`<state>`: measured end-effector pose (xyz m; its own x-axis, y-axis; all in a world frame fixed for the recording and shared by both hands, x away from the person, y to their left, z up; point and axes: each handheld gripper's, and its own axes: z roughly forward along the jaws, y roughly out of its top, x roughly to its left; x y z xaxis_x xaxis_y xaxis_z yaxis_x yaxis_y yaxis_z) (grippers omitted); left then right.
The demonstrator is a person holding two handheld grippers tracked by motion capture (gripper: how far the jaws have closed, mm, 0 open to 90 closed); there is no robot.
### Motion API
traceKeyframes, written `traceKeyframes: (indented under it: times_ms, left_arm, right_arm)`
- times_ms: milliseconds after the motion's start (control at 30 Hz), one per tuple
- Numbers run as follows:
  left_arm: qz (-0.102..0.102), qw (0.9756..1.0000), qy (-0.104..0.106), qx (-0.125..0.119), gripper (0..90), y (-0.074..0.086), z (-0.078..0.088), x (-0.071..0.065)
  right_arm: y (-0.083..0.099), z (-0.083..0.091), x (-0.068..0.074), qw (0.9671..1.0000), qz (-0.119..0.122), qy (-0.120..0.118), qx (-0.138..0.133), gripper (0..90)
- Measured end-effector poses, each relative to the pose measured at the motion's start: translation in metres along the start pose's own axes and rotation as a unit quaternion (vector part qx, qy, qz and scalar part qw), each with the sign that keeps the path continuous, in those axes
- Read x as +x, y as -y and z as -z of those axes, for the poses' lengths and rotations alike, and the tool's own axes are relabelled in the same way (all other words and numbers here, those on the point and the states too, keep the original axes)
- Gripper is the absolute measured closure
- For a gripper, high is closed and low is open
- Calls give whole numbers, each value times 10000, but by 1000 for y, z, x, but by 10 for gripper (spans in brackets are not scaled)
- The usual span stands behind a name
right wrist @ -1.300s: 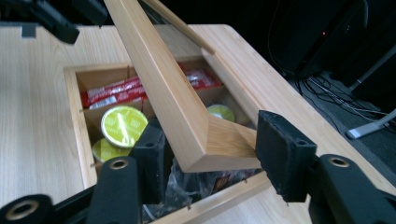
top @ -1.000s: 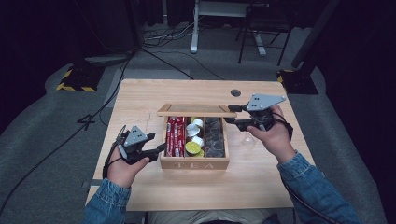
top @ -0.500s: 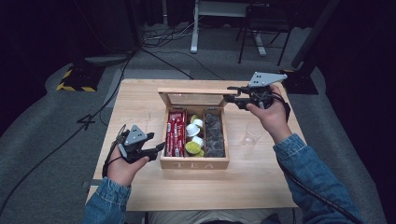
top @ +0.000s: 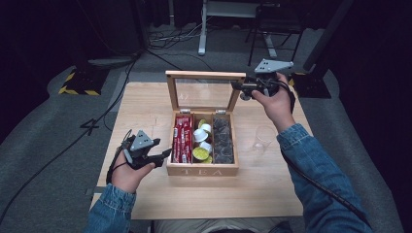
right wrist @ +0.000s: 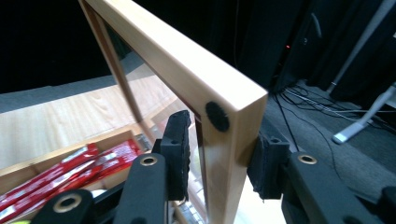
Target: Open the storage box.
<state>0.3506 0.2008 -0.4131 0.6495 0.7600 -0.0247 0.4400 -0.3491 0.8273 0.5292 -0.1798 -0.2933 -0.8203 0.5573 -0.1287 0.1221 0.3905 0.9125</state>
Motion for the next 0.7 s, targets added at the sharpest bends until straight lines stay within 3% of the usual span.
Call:
traceKeyframes:
  times_ms: [700]
  left_arm:
    - [74, 10000, 37, 42, 418, 3, -2, 4]
  right_arm:
    - [-3, -38, -24, 9976, -279, 626, 64, 536]
